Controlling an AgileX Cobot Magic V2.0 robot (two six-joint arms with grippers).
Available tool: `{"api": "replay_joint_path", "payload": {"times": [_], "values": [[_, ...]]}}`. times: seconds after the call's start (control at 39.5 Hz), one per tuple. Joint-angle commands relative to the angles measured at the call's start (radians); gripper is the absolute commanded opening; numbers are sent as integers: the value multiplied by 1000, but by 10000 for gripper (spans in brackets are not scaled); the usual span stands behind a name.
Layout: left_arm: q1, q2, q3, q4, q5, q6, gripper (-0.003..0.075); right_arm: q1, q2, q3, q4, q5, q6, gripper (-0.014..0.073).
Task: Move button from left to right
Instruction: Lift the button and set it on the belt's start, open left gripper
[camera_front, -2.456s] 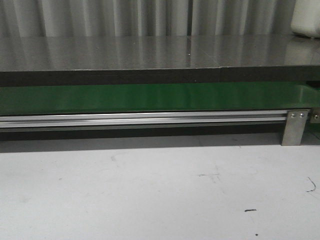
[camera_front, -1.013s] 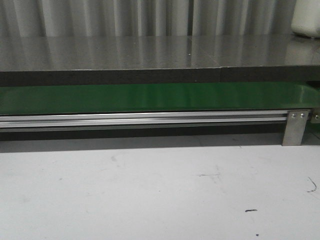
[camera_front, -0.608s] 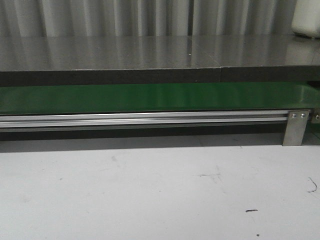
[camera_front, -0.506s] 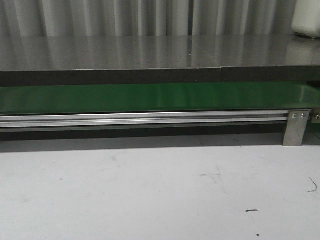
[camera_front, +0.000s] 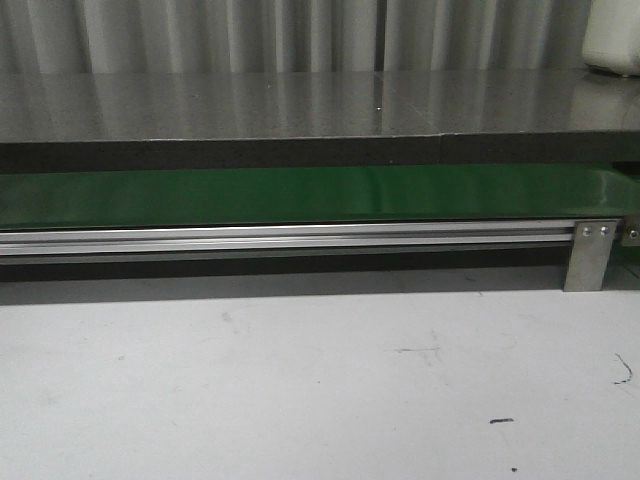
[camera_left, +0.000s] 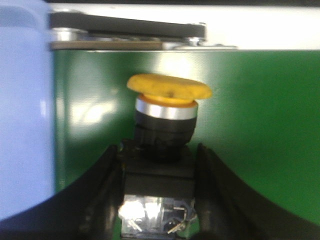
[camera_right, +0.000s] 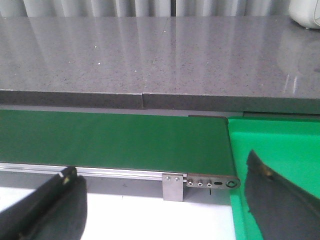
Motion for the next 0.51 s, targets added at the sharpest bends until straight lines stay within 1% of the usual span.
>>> {"api": "replay_joint_path", "payload": {"times": [0.0, 0.15, 0.23, 0.25, 0.3, 0.33, 0.41, 0.48], "values": [[-31, -30, -27, 10, 3, -38, 20, -6, 15, -38, 5, -75, -5, 654], [-45, -11, -25, 12, 39, -55, 30, -6, 15, -38, 5, -75, -5, 654], [-45, -11, -25, 12, 44, -56, 59, -6, 15, -38, 5, -75, -5, 654], [-45, -11, -25, 12, 46, -56, 80, -6, 15, -38, 5, -75, -5, 654], [-45, -11, -25, 12, 48, -56, 125, -6, 15, -38, 5, -75, -5, 654], [-45, -11, -25, 12, 51, -56, 164, -6, 15, -38, 5, -75, -5, 654], [-45, -11, -27, 8, 58, -56, 285, -6, 15, -38, 5, -75, -5, 654], [-49, -11, -39, 3, 65, -56, 435, -6, 15, -38, 5, -75, -5, 654]]}}
